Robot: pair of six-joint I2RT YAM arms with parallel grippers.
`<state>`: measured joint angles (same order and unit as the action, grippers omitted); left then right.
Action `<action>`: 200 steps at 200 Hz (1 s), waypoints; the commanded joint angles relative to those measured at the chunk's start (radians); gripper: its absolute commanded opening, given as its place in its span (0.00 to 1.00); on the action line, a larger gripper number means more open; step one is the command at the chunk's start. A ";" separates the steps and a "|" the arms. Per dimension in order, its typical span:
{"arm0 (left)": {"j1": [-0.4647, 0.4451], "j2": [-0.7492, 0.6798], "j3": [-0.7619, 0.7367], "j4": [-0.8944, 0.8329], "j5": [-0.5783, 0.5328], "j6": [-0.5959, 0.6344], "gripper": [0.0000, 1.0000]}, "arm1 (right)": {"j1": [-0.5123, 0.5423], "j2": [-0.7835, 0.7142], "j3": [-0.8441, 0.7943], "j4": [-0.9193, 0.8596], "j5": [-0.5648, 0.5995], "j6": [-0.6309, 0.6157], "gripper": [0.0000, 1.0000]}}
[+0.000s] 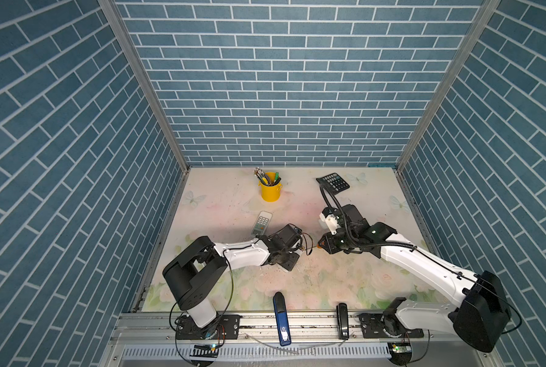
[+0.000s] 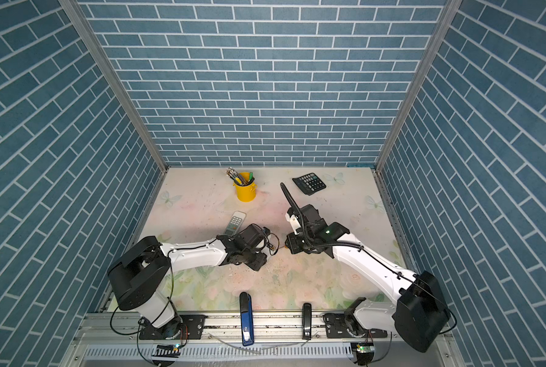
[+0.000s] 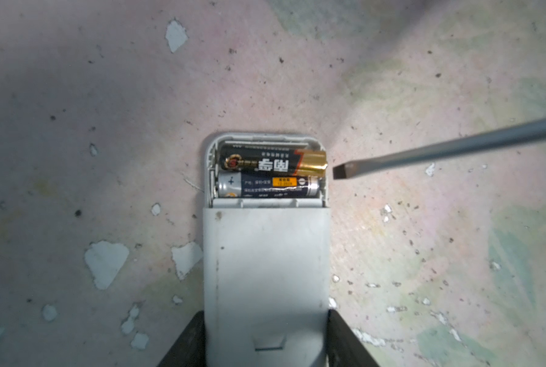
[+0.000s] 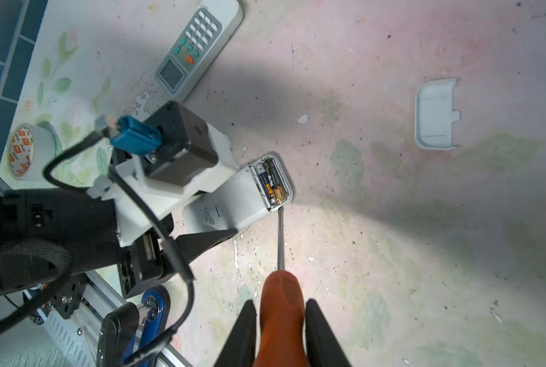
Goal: Unload the batteries from the remote control
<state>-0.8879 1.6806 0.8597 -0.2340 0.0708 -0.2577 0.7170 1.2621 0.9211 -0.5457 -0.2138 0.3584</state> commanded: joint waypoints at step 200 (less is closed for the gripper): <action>-0.025 0.096 -0.070 -0.088 0.103 -0.008 0.34 | -0.003 0.031 0.072 0.058 0.013 -0.033 0.00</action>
<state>-0.8879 1.6802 0.8577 -0.2306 0.0711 -0.2581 0.7170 1.2808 0.9398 -0.5369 -0.2024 0.3576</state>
